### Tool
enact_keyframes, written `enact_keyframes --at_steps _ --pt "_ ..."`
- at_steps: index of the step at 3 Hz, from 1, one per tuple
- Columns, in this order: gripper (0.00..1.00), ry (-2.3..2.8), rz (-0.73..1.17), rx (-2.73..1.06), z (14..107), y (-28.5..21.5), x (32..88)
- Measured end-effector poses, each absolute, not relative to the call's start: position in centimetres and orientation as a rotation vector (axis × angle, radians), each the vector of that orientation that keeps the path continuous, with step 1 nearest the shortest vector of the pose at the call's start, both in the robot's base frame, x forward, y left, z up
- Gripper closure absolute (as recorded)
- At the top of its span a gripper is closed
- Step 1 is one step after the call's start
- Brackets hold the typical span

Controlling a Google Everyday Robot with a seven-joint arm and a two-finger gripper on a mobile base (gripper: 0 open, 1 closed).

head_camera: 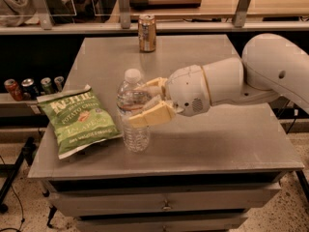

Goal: Move water bottle near green jalapeno chip bag

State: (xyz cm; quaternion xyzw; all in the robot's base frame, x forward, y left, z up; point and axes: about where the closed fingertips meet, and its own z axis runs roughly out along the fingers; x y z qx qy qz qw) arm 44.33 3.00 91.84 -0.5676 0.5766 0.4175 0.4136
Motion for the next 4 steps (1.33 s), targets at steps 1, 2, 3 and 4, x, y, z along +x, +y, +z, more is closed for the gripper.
enact_keyframes --at_steps 1,2,3,4 --pt "1.0 1.429 1.038 -1.452 91.9 3.7 43.9" --pt "1.0 1.413 1.038 -1.464 92.0 4.2 43.6" --pt "0.84 1.408 1.045 -1.469 91.8 4.6 43.5" --pt "0.59 1.404 1.048 -1.47 91.7 4.7 43.4"
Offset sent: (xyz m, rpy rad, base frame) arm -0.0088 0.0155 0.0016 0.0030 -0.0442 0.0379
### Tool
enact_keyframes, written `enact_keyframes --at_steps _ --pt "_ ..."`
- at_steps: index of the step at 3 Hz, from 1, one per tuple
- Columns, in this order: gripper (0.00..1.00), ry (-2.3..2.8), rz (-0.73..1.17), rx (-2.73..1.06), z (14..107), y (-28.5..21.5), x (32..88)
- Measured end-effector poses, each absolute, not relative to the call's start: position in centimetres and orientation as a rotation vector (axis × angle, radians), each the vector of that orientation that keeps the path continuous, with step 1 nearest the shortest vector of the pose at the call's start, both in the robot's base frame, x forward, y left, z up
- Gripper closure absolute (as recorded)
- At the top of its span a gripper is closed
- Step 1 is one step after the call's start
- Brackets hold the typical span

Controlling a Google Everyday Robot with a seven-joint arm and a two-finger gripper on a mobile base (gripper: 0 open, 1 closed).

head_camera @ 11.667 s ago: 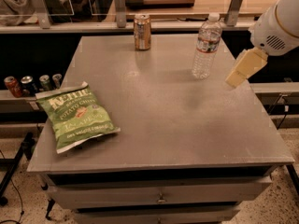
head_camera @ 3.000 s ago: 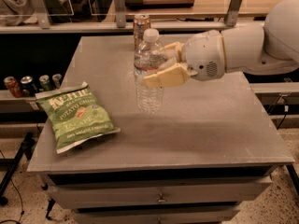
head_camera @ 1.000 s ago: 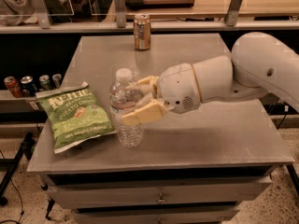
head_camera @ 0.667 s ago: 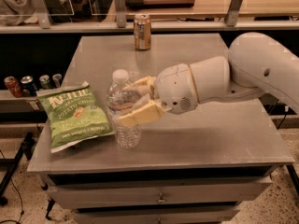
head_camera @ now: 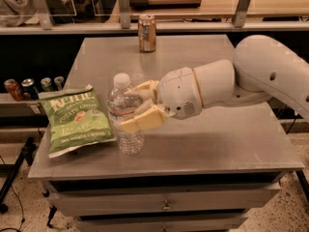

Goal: Move water bottle near green jalapeno chip bag

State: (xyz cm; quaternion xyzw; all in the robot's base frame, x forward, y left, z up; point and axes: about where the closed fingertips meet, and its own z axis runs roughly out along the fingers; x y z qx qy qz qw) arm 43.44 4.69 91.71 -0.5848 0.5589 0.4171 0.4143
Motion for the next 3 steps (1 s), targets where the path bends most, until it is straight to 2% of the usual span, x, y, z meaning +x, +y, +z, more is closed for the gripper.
enact_keyframes --at_steps 2,3 --pt "0.14 1.405 1.045 -1.466 91.57 4.56 43.55" --pt "0.0 1.405 1.044 -1.462 91.51 4.41 43.61"
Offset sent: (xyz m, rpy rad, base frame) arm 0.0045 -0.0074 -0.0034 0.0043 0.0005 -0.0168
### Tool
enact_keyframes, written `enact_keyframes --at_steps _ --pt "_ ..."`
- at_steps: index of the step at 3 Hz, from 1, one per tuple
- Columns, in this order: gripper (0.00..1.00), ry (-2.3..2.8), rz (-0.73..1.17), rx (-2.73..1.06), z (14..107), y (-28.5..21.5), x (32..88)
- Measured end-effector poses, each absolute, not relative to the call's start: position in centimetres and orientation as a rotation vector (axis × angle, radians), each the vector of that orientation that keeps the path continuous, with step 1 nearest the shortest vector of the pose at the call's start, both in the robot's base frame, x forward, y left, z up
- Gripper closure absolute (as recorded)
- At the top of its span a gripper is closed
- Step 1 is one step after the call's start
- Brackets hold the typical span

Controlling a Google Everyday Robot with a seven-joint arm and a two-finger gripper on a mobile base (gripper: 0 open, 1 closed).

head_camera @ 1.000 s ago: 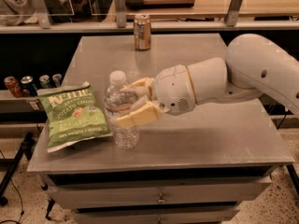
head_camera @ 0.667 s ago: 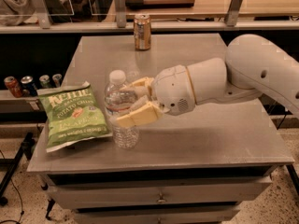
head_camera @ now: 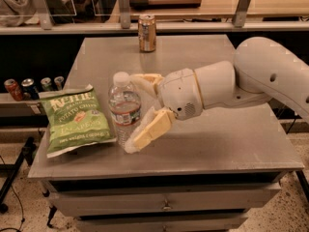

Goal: Move water bottle near green jalapeno chip bag

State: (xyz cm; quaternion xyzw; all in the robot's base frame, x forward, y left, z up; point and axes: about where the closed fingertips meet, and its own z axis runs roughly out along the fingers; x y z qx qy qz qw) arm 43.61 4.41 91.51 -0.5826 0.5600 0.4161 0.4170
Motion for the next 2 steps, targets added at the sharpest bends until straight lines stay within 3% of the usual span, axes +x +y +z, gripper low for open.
enact_keyframes --at_steps 2 --pt "0.0 1.428 1.019 -1.473 91.4 2.5 44.4"
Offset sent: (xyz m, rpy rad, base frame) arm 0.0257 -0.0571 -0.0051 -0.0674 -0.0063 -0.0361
